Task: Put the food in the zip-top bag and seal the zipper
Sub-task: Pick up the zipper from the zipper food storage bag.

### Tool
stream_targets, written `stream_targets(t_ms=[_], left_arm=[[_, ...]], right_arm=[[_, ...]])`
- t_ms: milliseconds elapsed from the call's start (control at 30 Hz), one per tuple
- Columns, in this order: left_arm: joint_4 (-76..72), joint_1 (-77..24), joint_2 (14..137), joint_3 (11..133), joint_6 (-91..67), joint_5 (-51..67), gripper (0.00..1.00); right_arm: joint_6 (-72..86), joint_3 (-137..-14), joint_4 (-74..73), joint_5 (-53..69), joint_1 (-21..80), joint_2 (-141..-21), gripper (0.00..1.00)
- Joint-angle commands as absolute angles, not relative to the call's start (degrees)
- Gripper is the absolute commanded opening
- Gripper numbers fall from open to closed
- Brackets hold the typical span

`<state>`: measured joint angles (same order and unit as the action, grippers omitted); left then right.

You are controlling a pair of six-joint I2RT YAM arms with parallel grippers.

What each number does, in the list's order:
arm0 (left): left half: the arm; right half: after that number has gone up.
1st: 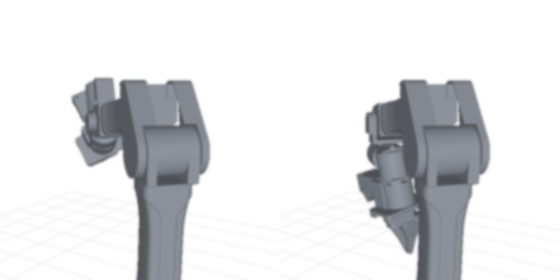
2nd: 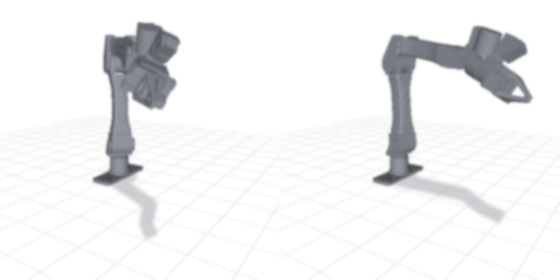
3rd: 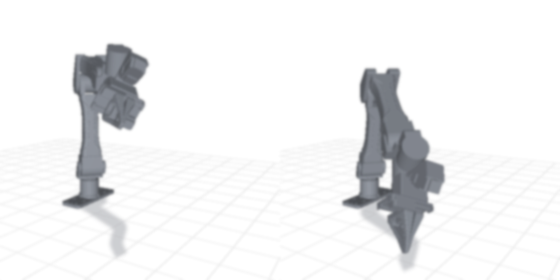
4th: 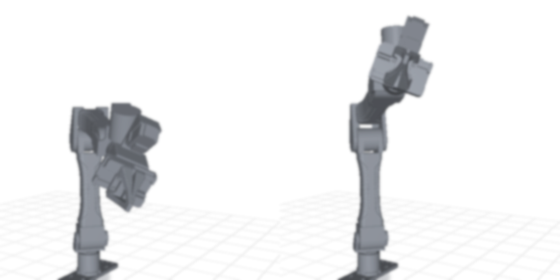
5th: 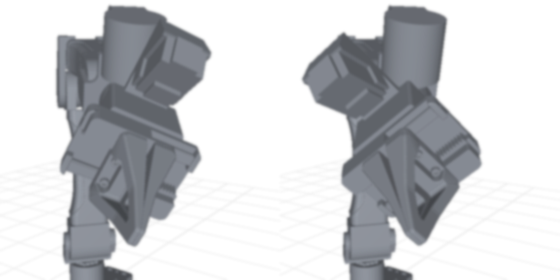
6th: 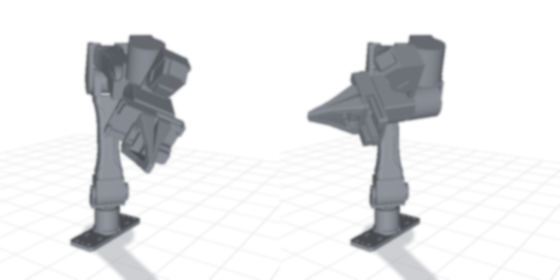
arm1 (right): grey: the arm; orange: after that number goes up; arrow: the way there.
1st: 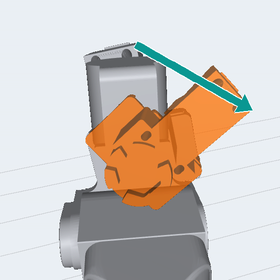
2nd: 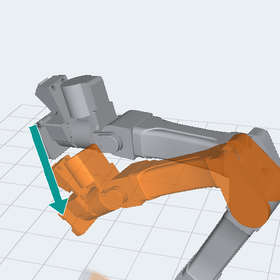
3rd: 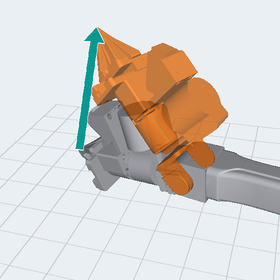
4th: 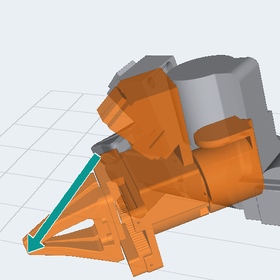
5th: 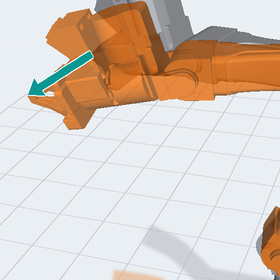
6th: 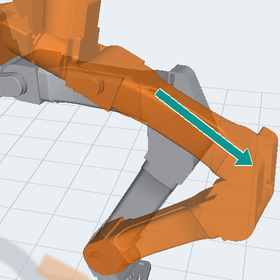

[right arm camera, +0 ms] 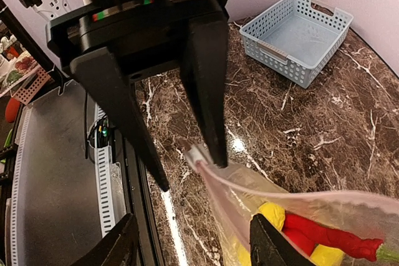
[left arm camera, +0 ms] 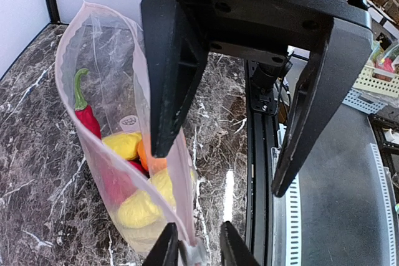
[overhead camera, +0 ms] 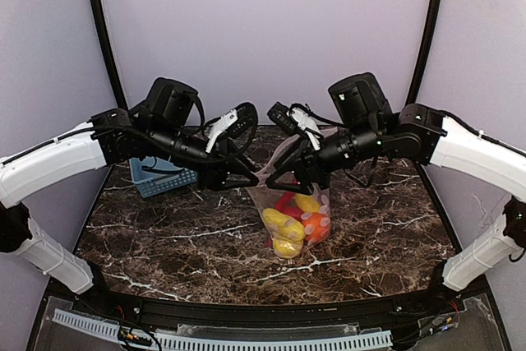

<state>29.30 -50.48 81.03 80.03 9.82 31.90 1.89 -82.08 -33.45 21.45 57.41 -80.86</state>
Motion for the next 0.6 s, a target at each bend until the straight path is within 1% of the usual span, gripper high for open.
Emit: stream_targets(t_ms=[0,33,67,100,167,200,267,400,467,500,567], left_arm=[[18.5,-48.9,75.8,74.1,4.5,33.2,0.48],[15.4,-48.8,75.1,71.9,3.2,33.3,0.63],[14.1,-48.5,73.9,70.7,2.6,33.3,0.69],[11.8,-48.4,73.4,68.5,1.9,33.2,0.77],[9.5,-48.2,72.2,65.9,1.3,32.3,0.83],[8.9,-48.0,71.7,65.1,1.1,31.7,0.83],[8.0,-47.9,71.4,63.6,0.6,31.1,0.82],[6.8,-47.9,70.9,60.8,0.3,29.5,0.73],[5.3,-47.9,70.6,59.9,0.3,29.4,0.63],[5.0,-47.9,70.6,59.7,0.3,29.6,0.6],[4.2,-47.8,70.5,59.4,0.3,29.8,0.49]], right_arm=[[0.9,-80.4,-31.2,23.2,57.7,-79.6,0.58],[1.2,-80.0,-30.7,22.9,57.7,-79.4,0.57],[1.3,-79.6,-30.3,22.8,57.7,-79.2,0.57],[1.3,-79.3,-29.9,22.7,57.7,-79.0,0.56],[1.4,-78.9,-29.4,22.5,57.7,-78.6,0.56],[1.4,-78.8,-29.2,22.5,57.7,-78.4,0.56],[1.4,-78.8,-29.1,22.4,57.7,-78.3,0.56],[1.6,-78.6,-28.7,22.1,57.7,-78.2,0.55],[1.8,-78.3,-28.3,21.8,57.7,-78.1,0.54],[1.8,-78.2,-28.1,21.8,57.7,-78.1,0.54],[1.9,-78.1,-27.9,21.8,57.7,-77.9,0.54]])
